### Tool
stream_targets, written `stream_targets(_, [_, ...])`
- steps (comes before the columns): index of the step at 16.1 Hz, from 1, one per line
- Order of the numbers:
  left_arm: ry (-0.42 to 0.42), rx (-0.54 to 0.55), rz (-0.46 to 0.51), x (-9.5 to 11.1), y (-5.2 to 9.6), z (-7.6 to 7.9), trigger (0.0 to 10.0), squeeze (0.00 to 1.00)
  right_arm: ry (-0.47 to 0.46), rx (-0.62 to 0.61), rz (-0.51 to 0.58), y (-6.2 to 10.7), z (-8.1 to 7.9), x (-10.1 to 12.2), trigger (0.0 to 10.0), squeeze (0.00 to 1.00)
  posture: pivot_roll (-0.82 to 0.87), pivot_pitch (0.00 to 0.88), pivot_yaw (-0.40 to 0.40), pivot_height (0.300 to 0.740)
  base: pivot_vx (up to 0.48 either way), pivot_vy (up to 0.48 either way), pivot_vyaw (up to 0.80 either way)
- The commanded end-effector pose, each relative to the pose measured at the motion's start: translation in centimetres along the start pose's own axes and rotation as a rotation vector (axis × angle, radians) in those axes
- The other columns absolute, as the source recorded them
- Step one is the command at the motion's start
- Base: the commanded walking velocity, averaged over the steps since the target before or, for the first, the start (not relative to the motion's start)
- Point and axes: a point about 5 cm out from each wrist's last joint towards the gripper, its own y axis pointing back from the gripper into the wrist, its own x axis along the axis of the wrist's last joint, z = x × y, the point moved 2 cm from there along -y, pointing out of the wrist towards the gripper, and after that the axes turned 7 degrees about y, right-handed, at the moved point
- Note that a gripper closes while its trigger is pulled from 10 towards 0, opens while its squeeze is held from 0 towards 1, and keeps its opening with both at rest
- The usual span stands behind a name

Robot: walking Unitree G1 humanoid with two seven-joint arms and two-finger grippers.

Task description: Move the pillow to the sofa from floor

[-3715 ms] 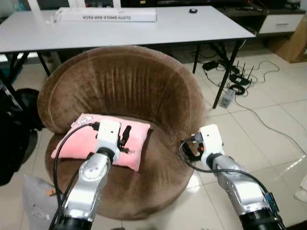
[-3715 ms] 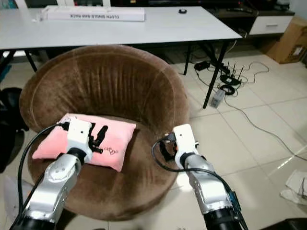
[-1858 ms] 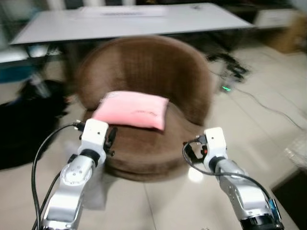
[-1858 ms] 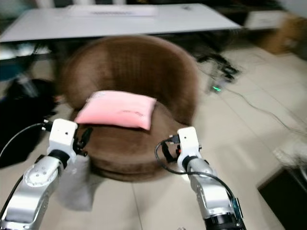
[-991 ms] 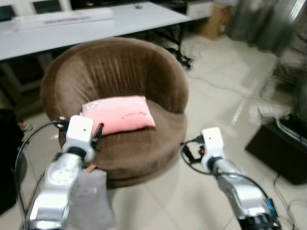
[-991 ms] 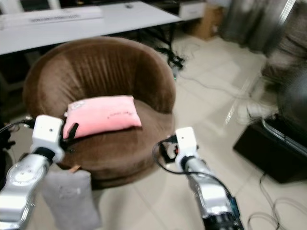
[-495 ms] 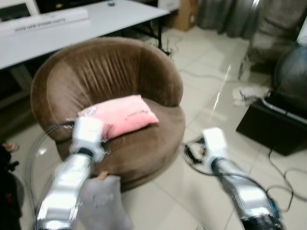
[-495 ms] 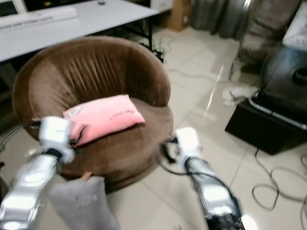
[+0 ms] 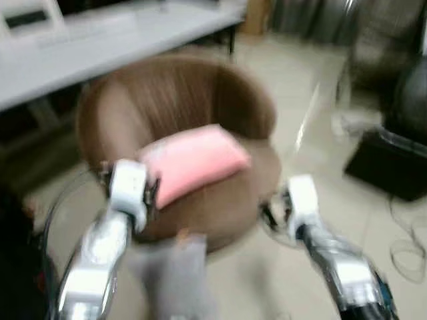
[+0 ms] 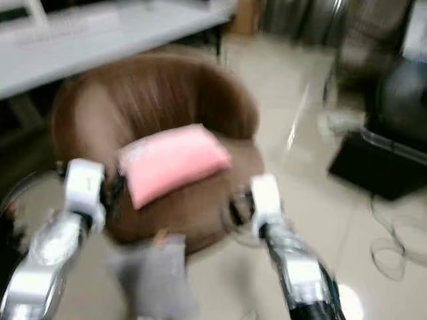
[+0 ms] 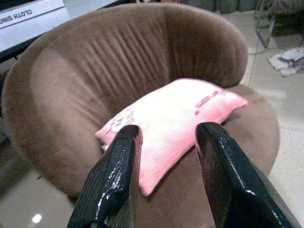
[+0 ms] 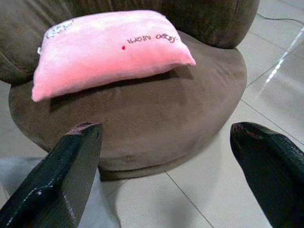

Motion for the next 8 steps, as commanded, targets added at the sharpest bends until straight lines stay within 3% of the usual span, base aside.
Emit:
stream_targets(1, [-0.018,0.018,0.005,0.32,-0.03,-0.58,10.0,0.00,-0.001,0.012,0.026,-0.17,-0.40,0.81,10.0,0.00,0.10,0.000,0.001,0.740,0.000,0.480,0.00])
stream_targets(7, [-0.022,0.015,0.000,0.27,-0.05,-0.55,10.0,0.00,-0.004,0.012,0.024,-0.15,-0.43,0.75,10.0,0.00,0.09,0.000,0.004,0.740,0.000,0.480,0.00])
stream_targets(8, [-0.023,0.014,0.000,0.28,-0.06,-0.56,10.0,0.00,-0.005,0.012,0.024,-0.14,-0.44,0.73,10.0,0.00,0.09,0.000,0.006,0.740,0.000,0.480,-0.54])
